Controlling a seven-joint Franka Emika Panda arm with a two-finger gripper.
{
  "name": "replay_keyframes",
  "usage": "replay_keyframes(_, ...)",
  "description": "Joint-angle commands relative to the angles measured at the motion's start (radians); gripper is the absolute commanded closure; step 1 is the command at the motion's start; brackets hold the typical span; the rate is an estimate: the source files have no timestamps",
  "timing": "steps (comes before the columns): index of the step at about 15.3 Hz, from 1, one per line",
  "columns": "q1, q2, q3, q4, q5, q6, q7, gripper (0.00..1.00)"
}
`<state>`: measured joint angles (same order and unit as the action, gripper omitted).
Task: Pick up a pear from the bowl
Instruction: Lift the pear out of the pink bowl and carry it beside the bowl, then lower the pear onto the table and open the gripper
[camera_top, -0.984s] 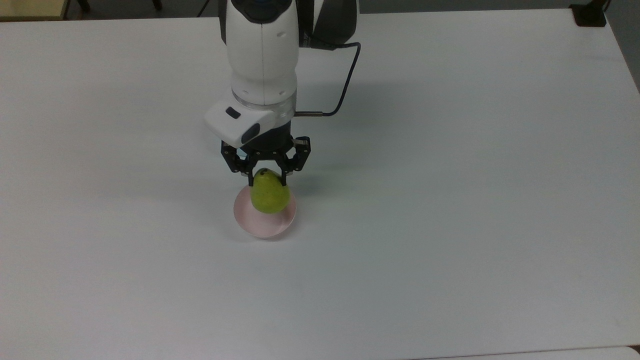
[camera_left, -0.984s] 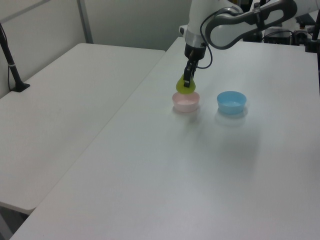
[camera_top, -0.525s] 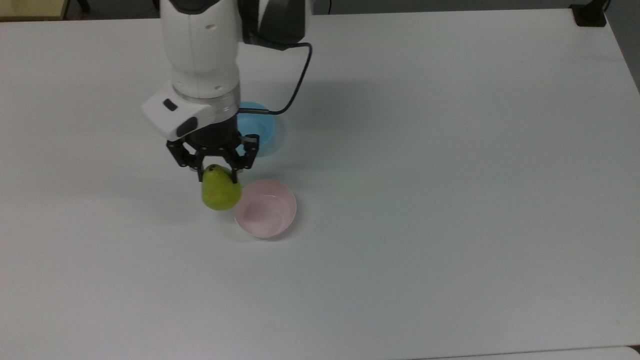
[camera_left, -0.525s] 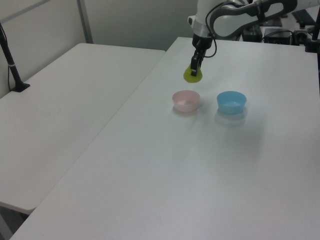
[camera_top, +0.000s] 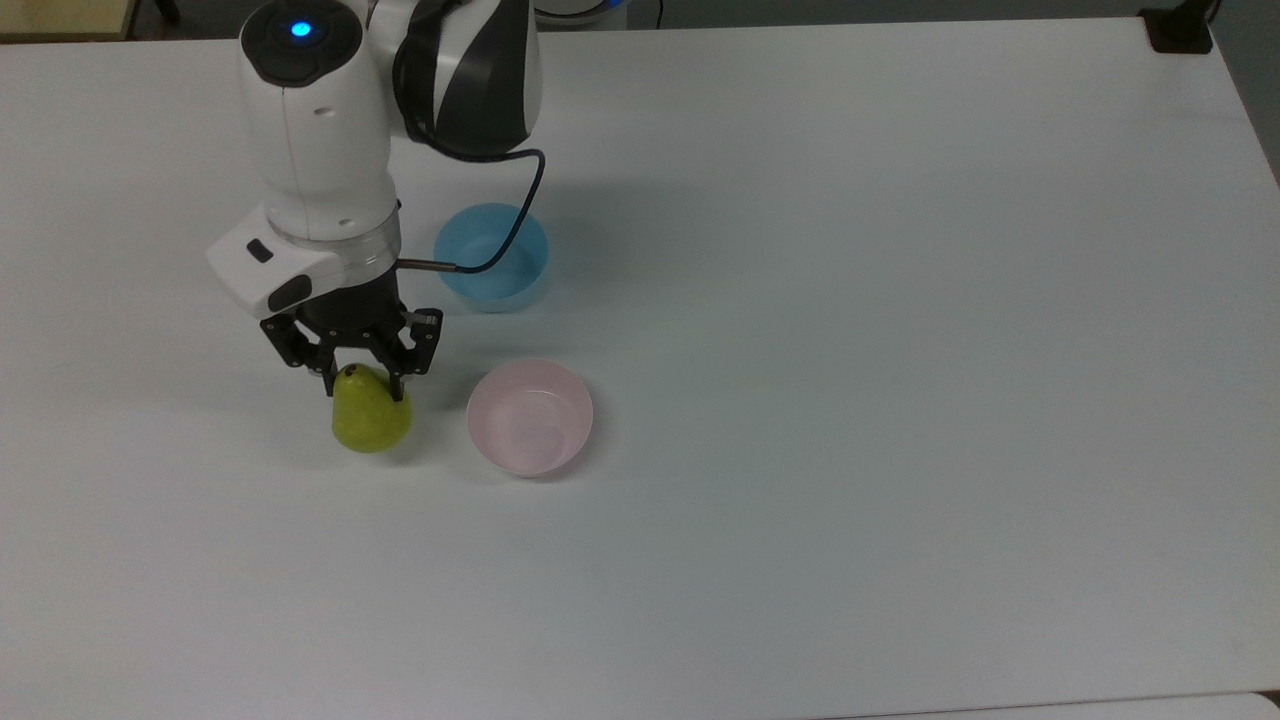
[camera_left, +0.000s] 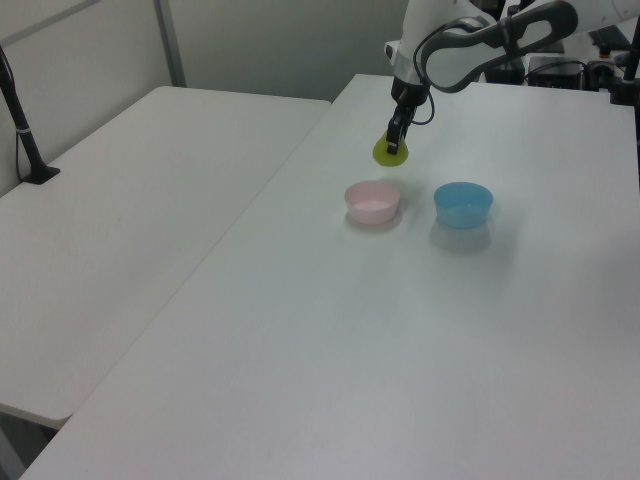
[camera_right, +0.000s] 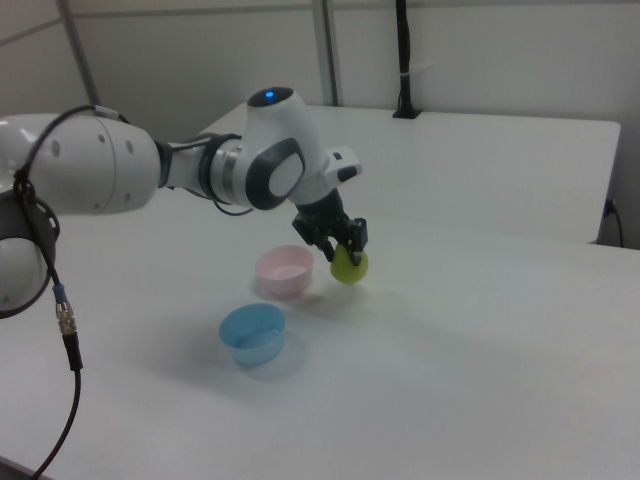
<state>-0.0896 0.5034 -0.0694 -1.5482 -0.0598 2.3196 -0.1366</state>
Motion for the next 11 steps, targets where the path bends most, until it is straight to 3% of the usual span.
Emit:
replay_keyframes(1, -0.012, 0.035, -0.004, 0.0, -0.012, 0.075, -0.026, 0.61)
replay_keyframes(6, -0.018, 0.063, -0.004, 0.0, -0.037, 0.096, -0.028, 0.56)
replay_keyframes(8, -0.018, 0.063, -0.004, -0.001, -0.045, 0.096, -0.028, 0.48)
replay_keyframes(11, -0.016, 0.061, -0.004, 0.0, -0.041, 0.095, -0.024, 0.16)
